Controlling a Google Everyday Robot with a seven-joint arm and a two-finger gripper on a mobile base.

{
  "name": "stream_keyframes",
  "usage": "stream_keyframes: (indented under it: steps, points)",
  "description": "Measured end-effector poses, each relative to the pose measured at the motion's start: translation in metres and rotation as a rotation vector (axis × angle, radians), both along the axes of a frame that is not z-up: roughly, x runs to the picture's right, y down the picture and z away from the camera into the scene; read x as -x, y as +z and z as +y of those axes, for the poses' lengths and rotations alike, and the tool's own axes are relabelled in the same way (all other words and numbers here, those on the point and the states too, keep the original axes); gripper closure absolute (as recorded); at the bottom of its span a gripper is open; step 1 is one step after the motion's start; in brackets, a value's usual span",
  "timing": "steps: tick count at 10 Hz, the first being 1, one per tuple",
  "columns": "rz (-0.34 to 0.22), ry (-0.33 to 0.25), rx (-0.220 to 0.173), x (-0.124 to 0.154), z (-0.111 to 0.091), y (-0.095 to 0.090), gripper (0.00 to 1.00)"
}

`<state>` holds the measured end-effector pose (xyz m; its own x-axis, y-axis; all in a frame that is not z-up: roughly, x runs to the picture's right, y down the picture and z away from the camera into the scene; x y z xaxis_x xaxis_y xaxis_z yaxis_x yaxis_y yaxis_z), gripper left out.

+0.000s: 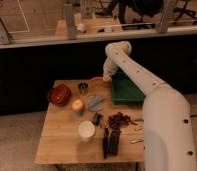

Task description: Place pepper in table surface

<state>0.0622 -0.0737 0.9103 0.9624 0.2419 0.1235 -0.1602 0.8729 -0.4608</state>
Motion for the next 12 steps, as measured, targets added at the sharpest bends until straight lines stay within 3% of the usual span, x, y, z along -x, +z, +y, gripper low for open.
stream_keyframes:
  steps: [3, 7, 12]
  points:
    - [0.027, 0.007, 0.020, 0.006, -0.002, 0.005, 0.90]
    - [0.092, 0.026, 0.093, 0.021, 0.011, 0.035, 0.90]
    - [0.140, 0.058, 0.145, 0.023, 0.029, 0.063, 0.90]
